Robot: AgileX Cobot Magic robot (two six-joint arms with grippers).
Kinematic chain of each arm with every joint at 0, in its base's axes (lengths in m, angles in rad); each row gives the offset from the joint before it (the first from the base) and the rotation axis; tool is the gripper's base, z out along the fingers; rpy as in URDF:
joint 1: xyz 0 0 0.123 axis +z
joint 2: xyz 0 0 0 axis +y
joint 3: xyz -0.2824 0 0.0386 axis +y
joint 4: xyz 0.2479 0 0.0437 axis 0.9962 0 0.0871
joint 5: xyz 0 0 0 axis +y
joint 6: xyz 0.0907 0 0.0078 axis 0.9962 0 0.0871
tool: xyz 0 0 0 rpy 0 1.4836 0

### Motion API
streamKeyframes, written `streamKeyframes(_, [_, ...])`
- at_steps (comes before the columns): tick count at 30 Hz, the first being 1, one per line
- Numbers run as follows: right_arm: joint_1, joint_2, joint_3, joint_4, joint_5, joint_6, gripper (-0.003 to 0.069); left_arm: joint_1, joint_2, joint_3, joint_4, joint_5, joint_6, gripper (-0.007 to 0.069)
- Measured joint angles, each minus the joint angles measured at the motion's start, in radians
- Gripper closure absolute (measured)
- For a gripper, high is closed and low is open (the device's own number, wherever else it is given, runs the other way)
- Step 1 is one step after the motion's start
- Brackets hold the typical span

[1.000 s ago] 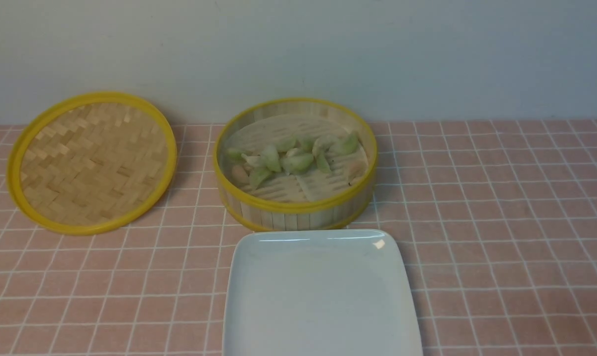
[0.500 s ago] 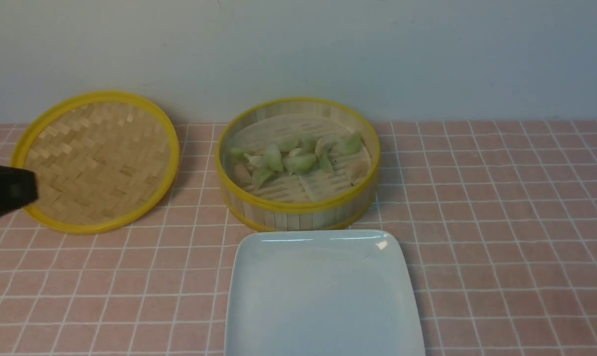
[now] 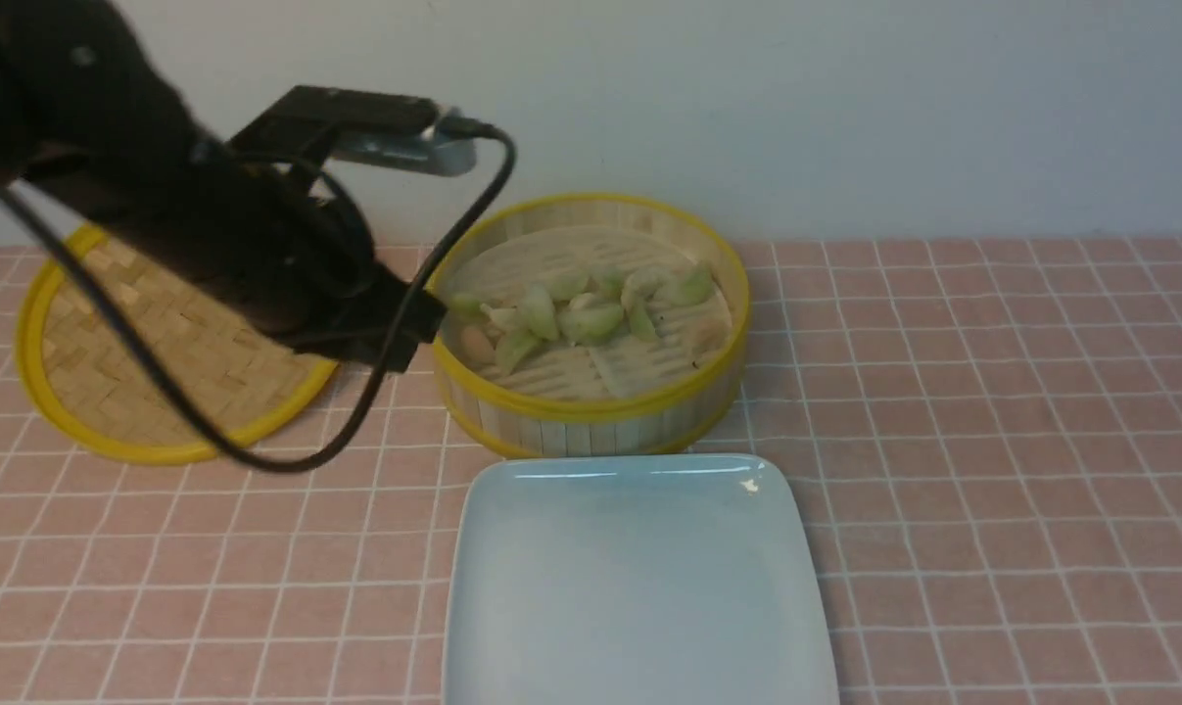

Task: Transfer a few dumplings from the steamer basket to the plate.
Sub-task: Use the left arm to grab a dumpling from the steamer

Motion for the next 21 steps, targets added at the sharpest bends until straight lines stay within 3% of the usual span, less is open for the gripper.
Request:
streamKeyframes(5, [0.0,0.07,-0.056,-0.031,0.006,0.0,0.0669,-0.031,0.166,-0.207,0.025,-0.002,0.024,0.0631])
streamKeyframes(10, [0.0,0.075,-0.056,-0.032,0.005,0.0,0.0669,-0.041,0.294,-0.321,0.034,-0.06,0.159,0.0596])
streamKeyframes(18, [0.0,0.075,-0.056,0.029,-0.022,0.0,0.0669,-0.056,0.497,-0.358,0.011,-0.327,0.212,0.0235])
streamKeyframes(21, [0.0,0.075,-0.056,0.042,-0.022,0.0,0.0669,-0.056,0.554,-0.358,0.008,-0.383,0.21,0.0148])
